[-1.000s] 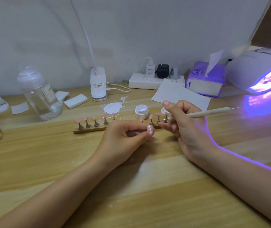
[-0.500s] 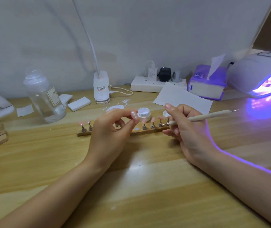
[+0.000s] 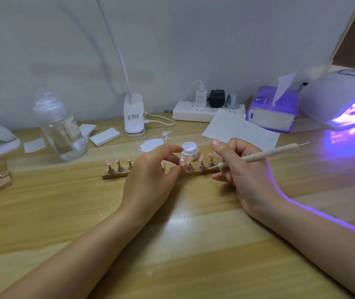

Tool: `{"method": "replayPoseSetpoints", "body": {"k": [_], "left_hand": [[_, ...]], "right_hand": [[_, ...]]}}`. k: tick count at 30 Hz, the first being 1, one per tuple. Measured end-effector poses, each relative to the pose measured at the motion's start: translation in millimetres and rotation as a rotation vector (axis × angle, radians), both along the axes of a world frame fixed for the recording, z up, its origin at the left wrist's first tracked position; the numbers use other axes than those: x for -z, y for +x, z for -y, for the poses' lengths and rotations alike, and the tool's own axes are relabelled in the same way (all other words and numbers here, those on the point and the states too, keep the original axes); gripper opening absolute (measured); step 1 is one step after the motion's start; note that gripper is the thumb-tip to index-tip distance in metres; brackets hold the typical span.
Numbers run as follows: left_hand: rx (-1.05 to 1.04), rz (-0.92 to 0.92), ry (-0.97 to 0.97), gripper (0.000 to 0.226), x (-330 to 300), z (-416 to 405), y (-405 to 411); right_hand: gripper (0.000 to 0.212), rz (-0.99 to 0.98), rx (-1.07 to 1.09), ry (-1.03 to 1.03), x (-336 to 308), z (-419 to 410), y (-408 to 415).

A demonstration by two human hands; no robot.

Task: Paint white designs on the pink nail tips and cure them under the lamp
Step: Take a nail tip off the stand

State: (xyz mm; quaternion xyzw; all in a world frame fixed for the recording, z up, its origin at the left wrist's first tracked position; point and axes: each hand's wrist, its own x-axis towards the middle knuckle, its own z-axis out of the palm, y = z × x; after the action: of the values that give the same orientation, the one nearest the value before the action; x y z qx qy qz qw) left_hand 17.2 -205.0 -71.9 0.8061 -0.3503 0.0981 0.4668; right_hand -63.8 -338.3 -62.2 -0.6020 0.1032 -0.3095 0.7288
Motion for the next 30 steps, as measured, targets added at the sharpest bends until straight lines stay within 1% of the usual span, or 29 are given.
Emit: {"method": "replayPoseSetpoints", "body": {"k": [3,9,18,21,24,27,30], "left_hand": [[-0.01,0.007,0.023,0.022,1,0,0],[-0.03,0.01,0.058,0.023,0,-1,-1],[-0.03,-0.022,0.171,0.039,-4,-1,-6],[-0.019,-0.048,0.194,0.037,-6,-3,-6],[0.015,-0.069,0.232,0.033,-8,-5,-5],[0.0,-0.084,0.287,0.033,-11,-9,-5],[-0.016,-0.072,0.318,0.035,-16,-10,-7]], "right_hand": [[0.048,-0.007,0.003,-0.003,1,1,1],[0.048,-0.011,-0.003,-0.002,1,1,1],[0.044,-0.014,-0.001,0.015,-1,1,-1],[0.039,-0.011,-0.003,0.005,-2,0,-2],[0.041,-0.007,0.013,0.027,-1,2,-2],[0.045,-0.001,0.021,0.051,0,2,-2],[0.042,0.007,0.018,0.042,0,2,-2]]}}
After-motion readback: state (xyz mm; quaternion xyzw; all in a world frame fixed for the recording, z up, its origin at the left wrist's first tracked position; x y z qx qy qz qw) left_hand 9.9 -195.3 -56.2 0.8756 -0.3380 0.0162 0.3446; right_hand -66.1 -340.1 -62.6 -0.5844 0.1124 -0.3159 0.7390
